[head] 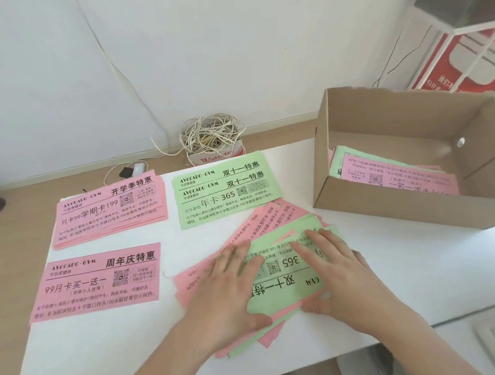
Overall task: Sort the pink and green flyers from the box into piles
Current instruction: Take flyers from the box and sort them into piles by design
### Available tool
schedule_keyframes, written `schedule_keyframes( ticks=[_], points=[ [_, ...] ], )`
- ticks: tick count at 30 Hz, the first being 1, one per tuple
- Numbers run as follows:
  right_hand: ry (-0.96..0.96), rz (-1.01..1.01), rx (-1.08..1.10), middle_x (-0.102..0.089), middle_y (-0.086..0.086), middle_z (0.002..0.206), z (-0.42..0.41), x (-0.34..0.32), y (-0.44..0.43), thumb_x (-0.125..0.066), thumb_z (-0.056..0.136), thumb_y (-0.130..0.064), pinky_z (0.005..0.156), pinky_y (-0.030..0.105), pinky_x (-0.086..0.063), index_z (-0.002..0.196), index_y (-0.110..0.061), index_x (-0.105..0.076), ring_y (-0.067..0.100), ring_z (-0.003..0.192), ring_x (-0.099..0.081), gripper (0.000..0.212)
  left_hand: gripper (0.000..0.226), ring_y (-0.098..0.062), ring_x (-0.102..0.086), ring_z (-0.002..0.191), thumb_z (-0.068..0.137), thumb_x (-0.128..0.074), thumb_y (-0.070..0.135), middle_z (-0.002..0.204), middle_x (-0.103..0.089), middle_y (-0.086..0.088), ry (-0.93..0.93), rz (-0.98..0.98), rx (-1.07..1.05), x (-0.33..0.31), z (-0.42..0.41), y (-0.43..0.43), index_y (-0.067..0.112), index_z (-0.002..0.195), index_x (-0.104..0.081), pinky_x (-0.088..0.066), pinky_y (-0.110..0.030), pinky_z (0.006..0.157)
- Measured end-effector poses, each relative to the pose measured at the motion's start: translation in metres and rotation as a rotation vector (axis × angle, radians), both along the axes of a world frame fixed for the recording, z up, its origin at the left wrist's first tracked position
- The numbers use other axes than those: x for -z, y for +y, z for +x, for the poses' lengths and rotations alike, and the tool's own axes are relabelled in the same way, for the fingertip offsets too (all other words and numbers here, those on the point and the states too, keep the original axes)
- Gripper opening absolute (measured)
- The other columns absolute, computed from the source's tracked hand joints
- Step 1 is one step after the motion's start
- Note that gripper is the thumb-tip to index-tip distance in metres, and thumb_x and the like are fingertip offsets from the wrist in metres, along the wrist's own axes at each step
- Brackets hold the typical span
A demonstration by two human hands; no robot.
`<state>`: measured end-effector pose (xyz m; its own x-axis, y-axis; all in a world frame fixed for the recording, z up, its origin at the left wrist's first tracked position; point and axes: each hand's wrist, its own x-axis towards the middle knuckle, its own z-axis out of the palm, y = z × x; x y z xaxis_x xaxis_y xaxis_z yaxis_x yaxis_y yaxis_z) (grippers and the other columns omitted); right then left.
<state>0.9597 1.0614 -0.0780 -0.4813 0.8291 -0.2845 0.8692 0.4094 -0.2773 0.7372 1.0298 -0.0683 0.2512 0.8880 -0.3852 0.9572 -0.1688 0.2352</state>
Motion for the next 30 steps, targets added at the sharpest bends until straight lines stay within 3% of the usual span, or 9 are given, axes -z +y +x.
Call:
schedule_keyframes(
  ticks=[2, 9, 13, 16, 18, 20, 22, 26, 30],
  points=[
    [-0.016, -0.017, 0.033, 0.010, -0.017, 0.158, 0.007, 0.001, -0.003, -0.058, 0.078, -0.067, 0.115, 0.035, -0.016, 0.148, -0.046, -0.001, 0.012, 0.146, 0.008, 0.093, 0.094, -0.017, 0.013, 0.145, 0.072, -0.060, 0.068, 0.158, 0.017, 0.007, 0.008, 0.030, -0.045, 0.013, 0.002, -0.010, 0.039, 0.146, -0.010, -0.002, -0.040, 0.120],
    [-0.019, 0.030, 0.141, -0.016, -0.023, 0.155, 0.033, -0.007, -0.017, -0.058, 0.077, -0.067, 0.106, 0.034, -0.031, 0.145, -0.048, -0.024, 0.008, 0.140, -0.019, 0.078, 0.086, -0.016, 0.011, 0.146, 0.075, -0.059, 0.068, 0.159, 0.012, 0.008, -0.059, 0.088, 0.024, 0.016, 0.019, -0.015, 0.041, 0.144, -0.015, 0.002, -0.038, 0.120],
    [-0.039, 0.074, 0.142, -0.035, -0.017, 0.151, 0.045, -0.006, -0.023, -0.049, 0.071, -0.077, 0.100, 0.039, -0.039, 0.138, -0.043, -0.043, 0.015, 0.133, -0.036, 0.076, 0.057, -0.017, -0.002, 0.148, 0.085, -0.049, 0.063, 0.159, -0.011, 0.005, -0.143, 0.130, 0.045, 0.013, 0.020, -0.008, 0.038, 0.136, -0.041, -0.002, -0.043, 0.120],
    [-0.057, 0.081, 0.113, -0.038, -0.017, 0.148, 0.049, -0.001, -0.026, -0.026, 0.066, -0.082, 0.096, 0.041, -0.044, 0.132, -0.043, -0.050, 0.015, 0.131, -0.040, 0.080, 0.040, -0.026, -0.046, 0.132, 0.084, -0.037, 0.054, 0.138, -0.053, -0.001, -0.047, 0.237, 0.208, 0.008, 0.019, -0.005, 0.035, 0.095, -0.070, -0.037, -0.049, 0.107],
    [-0.049, 0.146, 0.100, -0.053, -0.011, 0.137, 0.050, 0.001, -0.026, -0.033, 0.072, -0.076, 0.083, 0.041, -0.053, 0.120, -0.040, -0.062, 0.018, 0.118, -0.054, 0.067, 0.039, -0.022, -0.064, 0.108, 0.082, -0.036, 0.049, 0.117, -0.067, 0.000, -0.088, 0.274, 0.232, 0.008, 0.013, -0.008, 0.032, 0.083, -0.071, -0.056, -0.038, 0.083],
    [-0.029, 0.238, 0.070, -0.068, -0.004, 0.119, 0.052, 0.005, -0.027, -0.060, 0.075, -0.059, 0.064, 0.038, -0.057, 0.106, -0.033, -0.071, 0.021, 0.097, -0.066, 0.042, 0.041, -0.019, -0.065, 0.104, 0.079, -0.040, 0.054, 0.118, -0.066, 0.001, -0.127, 0.255, 0.221, 0.012, 0.008, -0.013, 0.029, 0.097, -0.067, -0.058, -0.033, 0.076],
    [-0.017, 0.324, 0.013, -0.071, -0.001, 0.110, 0.056, 0.010, -0.024, -0.087, 0.059, -0.033, 0.057, 0.036, -0.055, 0.099, -0.031, -0.074, 0.023, 0.088, -0.069, 0.042, 0.054, -0.019, -0.051, 0.124, 0.080, -0.049, 0.060, 0.138, -0.051, 0.002, -0.132, 0.193, 0.202, 0.015, 0.005, -0.018, 0.026, 0.122, -0.055, -0.047, -0.034, 0.098],
    [0.083, 0.435, 0.014, -0.070, -0.001, 0.107, 0.060, 0.011, -0.025, -0.091, 0.054, -0.017, 0.061, 0.038, -0.051, 0.087, -0.031, -0.076, 0.025, 0.093, -0.066, 0.039, 0.074, -0.015, -0.023, 0.142, 0.083, -0.060, 0.055, 0.155, -0.023, 0.006, -0.141, 0.204, 0.190, 0.014, 0.005, -0.021, 0.022, 0.144, -0.036, -0.017, -0.026, 0.114],
    [0.150, 0.438, 0.160, -0.067, 0.000, 0.112, 0.055, 0.022, -0.035, -0.086, 0.065, -0.019, 0.067, 0.043, -0.049, 0.089, -0.032, -0.077, 0.024, 0.104, -0.053, 0.028, 0.070, -0.016, -0.033, 0.138, 0.082, -0.053, 0.058, 0.152, -0.031, 0.005, -0.130, 0.210, 0.195, 0.018, 0.002, -0.024, 0.021, 0.140, -0.042, -0.030, -0.031, 0.112]
  ],
)
